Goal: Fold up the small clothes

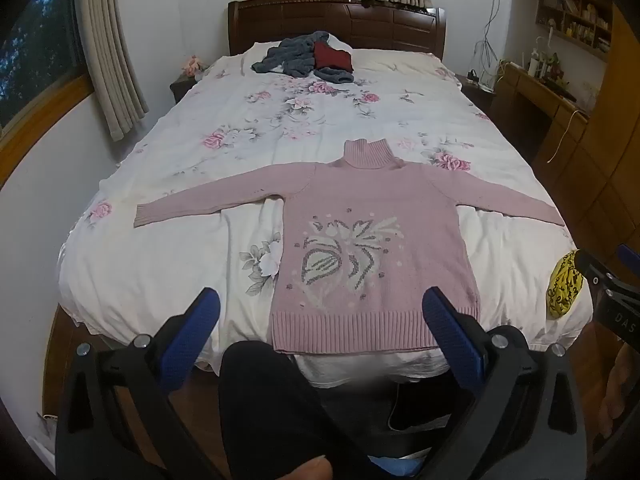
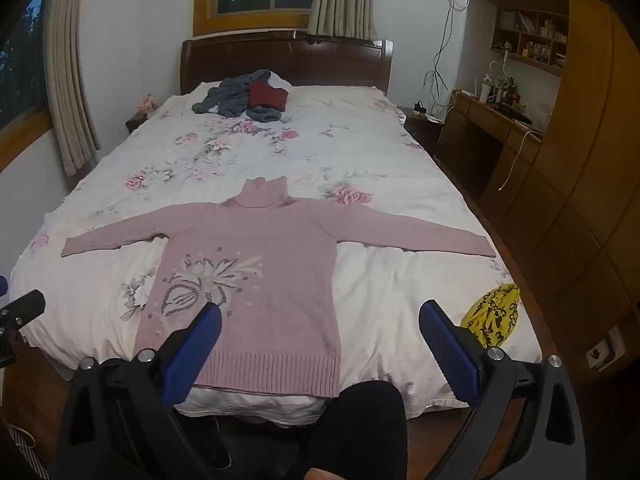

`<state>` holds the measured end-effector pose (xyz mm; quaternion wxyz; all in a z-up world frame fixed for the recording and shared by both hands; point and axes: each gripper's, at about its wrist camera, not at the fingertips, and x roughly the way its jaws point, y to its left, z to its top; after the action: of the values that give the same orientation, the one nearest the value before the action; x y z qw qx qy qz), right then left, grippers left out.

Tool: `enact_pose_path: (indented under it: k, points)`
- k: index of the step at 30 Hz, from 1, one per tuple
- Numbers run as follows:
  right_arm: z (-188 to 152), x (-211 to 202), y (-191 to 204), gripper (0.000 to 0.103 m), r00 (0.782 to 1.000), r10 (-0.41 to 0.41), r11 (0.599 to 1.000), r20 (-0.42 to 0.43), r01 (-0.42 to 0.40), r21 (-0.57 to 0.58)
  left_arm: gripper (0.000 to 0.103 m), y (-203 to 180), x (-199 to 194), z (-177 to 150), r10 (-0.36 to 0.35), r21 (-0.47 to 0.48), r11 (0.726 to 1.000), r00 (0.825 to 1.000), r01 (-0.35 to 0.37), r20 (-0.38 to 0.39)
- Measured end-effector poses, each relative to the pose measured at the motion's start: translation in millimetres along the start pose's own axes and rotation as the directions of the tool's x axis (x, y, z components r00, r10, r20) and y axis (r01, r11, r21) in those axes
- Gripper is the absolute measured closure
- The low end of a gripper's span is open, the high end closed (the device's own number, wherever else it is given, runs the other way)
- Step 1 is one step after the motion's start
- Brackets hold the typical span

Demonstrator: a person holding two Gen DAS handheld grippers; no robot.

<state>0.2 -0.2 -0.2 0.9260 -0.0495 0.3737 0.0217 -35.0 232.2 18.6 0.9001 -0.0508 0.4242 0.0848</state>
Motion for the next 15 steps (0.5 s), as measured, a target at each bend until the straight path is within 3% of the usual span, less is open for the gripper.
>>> enact_pose_path:
  k: [15]
  points:
    - [-0.2, -0.6, -0.3, 0.004, 1.000, -0.003, 1.000, 0.006, 0.003, -0.003, 0.003, -1.5, -1.6, -1.8, -0.001, 0.000, 1.000, 1.000, 0.001, 0.002]
